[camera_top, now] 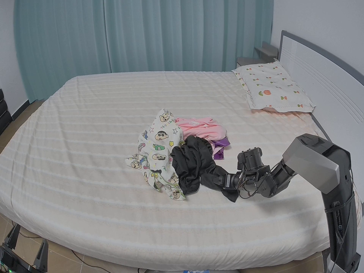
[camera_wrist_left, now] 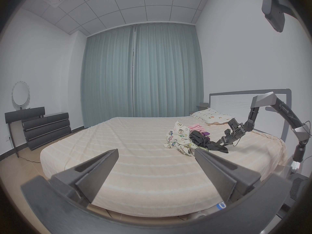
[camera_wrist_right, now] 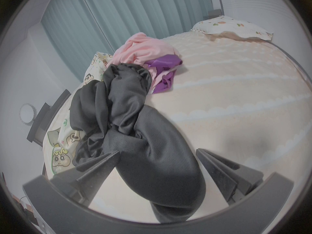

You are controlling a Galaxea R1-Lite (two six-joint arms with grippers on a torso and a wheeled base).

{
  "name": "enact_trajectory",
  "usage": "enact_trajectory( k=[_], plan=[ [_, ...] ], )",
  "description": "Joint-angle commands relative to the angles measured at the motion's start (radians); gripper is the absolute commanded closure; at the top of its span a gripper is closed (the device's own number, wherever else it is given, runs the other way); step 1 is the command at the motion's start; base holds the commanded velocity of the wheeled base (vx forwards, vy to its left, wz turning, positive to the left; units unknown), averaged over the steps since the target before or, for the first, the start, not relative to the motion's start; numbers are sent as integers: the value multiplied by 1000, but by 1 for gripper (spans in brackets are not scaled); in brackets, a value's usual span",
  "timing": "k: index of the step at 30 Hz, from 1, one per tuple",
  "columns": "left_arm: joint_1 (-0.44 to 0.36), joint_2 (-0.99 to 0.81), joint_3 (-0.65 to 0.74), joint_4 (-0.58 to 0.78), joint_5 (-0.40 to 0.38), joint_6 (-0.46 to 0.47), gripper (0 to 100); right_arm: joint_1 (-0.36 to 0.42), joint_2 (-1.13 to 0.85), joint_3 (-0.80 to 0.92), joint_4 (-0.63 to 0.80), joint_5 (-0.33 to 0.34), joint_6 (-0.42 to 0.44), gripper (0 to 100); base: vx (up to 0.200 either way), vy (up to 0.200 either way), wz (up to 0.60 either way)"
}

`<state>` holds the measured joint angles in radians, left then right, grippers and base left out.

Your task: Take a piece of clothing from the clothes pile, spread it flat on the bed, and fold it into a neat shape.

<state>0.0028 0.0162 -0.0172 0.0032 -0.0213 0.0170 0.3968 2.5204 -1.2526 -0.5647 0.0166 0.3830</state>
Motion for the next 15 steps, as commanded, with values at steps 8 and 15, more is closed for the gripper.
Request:
enact_trajectory(
  k=[8, 15],
  plan=[
    [0, -7, 16, 0, 0, 0, 0, 28, 17, 2, -7, 14, 16, 100, 0, 0, 0],
    [0, -9, 16, 0, 3, -20, 0, 17, -74, 153, -150, 106, 97, 100, 0, 0, 0]
  ],
)
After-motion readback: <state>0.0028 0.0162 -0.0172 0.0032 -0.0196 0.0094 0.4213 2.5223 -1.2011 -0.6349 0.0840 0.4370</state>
